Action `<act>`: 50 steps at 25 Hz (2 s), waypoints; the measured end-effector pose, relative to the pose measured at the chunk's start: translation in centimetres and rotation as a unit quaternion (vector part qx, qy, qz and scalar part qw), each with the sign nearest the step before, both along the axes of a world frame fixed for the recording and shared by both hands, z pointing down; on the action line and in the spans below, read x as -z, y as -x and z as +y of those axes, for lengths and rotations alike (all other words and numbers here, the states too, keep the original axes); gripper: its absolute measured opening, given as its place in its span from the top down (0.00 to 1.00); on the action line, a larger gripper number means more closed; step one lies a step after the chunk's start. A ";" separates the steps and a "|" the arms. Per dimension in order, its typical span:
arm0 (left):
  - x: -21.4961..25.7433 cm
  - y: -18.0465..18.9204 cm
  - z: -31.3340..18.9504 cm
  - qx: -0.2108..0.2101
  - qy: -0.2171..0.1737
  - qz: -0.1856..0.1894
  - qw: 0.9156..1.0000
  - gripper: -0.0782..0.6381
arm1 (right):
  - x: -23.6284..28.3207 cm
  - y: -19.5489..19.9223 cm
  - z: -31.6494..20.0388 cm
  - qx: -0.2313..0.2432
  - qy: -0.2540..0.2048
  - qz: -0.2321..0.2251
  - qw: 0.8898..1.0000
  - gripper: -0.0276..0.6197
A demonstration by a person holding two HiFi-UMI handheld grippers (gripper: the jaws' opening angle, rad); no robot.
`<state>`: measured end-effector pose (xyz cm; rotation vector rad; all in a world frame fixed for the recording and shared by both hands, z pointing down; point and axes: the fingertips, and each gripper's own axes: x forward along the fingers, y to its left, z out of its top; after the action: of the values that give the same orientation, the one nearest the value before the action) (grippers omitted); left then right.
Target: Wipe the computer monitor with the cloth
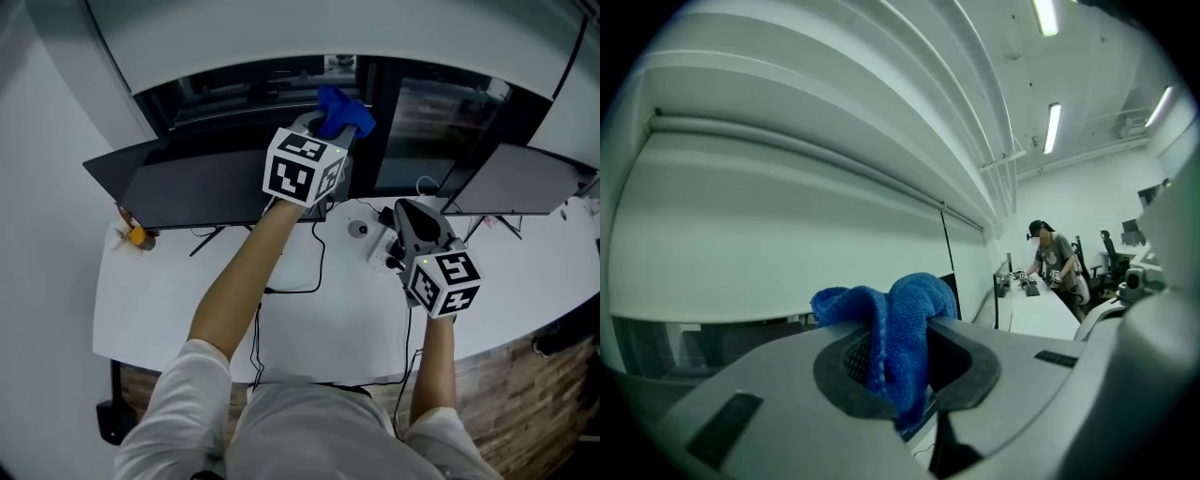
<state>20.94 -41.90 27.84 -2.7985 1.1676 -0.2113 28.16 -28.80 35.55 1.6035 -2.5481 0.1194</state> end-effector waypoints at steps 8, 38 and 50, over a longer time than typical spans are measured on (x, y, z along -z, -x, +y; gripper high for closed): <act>-6.5 -0.7 -0.2 0.012 0.074 0.042 0.996 0.81 | -1.5 -1.1 1.5 -0.020 0.011 -0.003 1.000 0.93; -32.2 1.5 0.9 0.120 0.190 -0.006 0.974 0.81 | -10.5 -1.9 2.4 -0.024 0.091 0.047 0.994 0.93; -38.9 3.8 2.1 0.137 0.262 0.034 0.955 0.81 | -12.4 0.0 0.4 -0.025 0.086 0.038 0.995 0.93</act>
<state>17.12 -39.80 66.70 -3.0771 1.7421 -0.5204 28.17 -28.38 47.91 1.5755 -2.3706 0.2698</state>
